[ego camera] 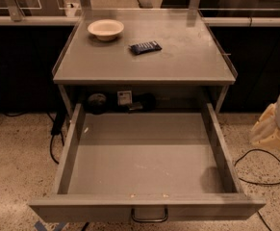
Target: Close top drawer
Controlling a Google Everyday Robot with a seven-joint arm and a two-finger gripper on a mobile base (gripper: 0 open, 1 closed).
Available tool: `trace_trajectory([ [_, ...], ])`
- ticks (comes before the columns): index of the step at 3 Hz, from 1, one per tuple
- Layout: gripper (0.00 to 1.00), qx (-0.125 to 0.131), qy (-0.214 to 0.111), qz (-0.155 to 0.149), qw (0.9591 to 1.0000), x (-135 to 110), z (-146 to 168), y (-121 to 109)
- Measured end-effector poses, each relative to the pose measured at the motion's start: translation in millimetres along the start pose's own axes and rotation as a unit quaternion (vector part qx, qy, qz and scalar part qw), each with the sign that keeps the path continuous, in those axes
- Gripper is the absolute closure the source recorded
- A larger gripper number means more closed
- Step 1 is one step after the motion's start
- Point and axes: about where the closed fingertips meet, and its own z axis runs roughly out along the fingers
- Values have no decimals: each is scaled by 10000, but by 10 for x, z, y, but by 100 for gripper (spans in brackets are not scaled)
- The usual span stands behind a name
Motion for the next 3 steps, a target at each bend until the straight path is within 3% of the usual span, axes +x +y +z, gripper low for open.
trace_trajectory([
  [1, 100, -310, -188, 18, 9993, 42, 358, 220],
  [2, 100, -310, -188, 18, 9993, 42, 358, 220],
  [3, 100, -386, -400, 13, 9985, 9, 407, 305],
])
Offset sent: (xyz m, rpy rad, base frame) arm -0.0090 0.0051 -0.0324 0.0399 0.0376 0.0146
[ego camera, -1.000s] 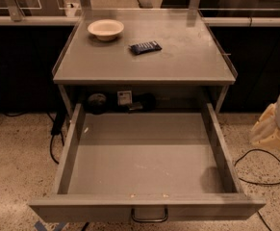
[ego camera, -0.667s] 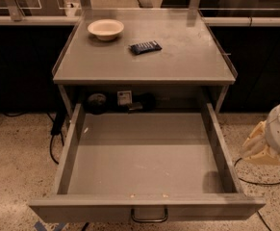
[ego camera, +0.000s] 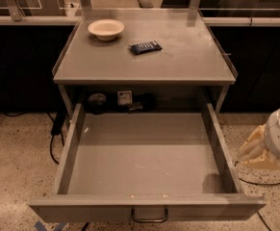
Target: Close top drawer
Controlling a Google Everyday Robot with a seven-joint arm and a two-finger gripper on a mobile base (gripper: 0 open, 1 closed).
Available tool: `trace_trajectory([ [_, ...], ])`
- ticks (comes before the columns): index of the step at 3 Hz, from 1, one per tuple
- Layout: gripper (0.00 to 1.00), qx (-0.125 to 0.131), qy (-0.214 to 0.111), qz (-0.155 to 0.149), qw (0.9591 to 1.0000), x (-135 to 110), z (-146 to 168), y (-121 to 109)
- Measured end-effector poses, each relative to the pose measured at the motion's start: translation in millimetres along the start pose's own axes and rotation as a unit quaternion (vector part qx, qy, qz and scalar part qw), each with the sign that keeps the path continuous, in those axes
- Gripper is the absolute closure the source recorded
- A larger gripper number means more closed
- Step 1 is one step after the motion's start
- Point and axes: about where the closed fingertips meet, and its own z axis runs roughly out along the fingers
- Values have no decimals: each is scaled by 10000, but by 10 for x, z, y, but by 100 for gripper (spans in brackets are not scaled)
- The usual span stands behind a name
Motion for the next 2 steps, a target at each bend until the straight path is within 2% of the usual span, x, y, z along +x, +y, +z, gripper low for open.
trace_trajectory([
  [1, 100, -248, -198, 131, 9994, 31, 107, 252],
  [2, 100, -550, -409, 338, 9971, 71, 234, 519],
])
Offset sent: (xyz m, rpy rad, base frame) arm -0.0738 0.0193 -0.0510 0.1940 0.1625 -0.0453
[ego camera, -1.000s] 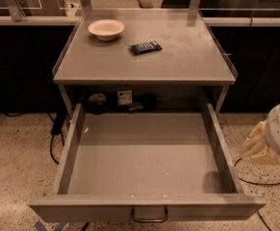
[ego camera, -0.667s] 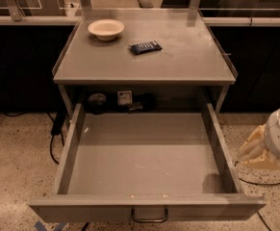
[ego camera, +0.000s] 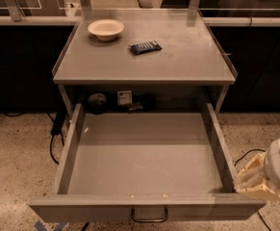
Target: Close top drawer
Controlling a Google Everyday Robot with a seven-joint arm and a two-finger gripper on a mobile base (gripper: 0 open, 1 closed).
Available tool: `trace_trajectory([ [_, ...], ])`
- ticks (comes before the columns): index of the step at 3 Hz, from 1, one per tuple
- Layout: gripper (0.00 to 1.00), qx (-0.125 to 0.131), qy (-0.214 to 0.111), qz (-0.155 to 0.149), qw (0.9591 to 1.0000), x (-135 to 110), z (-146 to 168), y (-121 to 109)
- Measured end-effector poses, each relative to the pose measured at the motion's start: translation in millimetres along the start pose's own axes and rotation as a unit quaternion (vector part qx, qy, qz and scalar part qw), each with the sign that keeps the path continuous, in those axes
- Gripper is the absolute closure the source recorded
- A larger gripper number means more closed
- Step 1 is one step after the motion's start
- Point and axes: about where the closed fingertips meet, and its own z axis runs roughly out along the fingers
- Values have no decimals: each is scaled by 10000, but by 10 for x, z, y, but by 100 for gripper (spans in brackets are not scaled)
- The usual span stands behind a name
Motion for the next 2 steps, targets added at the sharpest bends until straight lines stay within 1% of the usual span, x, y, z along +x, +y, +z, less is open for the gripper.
trace_trajectory([
  [1, 100, -313, -192, 178, 9992, 26, 149, 228],
  [2, 100, -369, -282, 132, 9988, 39, 321, 429],
])
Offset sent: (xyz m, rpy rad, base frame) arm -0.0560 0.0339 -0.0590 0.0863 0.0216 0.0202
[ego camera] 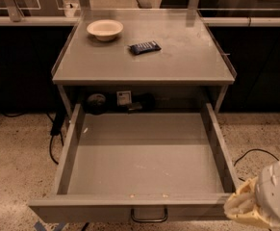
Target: Close top drawer
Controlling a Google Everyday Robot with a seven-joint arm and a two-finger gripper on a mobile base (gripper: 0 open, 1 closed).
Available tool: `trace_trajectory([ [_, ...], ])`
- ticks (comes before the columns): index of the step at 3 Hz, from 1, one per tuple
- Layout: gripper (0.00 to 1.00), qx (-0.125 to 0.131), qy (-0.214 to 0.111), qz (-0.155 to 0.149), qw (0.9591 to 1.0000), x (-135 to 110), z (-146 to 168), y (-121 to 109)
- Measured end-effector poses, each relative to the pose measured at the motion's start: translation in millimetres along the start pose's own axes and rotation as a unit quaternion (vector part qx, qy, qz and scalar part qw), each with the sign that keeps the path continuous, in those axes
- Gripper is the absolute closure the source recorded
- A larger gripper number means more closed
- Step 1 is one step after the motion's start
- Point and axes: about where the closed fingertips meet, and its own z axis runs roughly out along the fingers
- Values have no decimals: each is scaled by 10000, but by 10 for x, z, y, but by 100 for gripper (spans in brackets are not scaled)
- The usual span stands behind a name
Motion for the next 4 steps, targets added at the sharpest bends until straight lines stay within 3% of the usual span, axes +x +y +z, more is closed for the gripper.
trace_trajectory([
  [1, 100, 63, -50, -122, 9999, 79, 301, 102],
  [2, 100, 158, -4, -210, 9997, 276, 878, 233],
  [4, 100, 213, -110, -204, 9995, 326, 1026, 252],
])
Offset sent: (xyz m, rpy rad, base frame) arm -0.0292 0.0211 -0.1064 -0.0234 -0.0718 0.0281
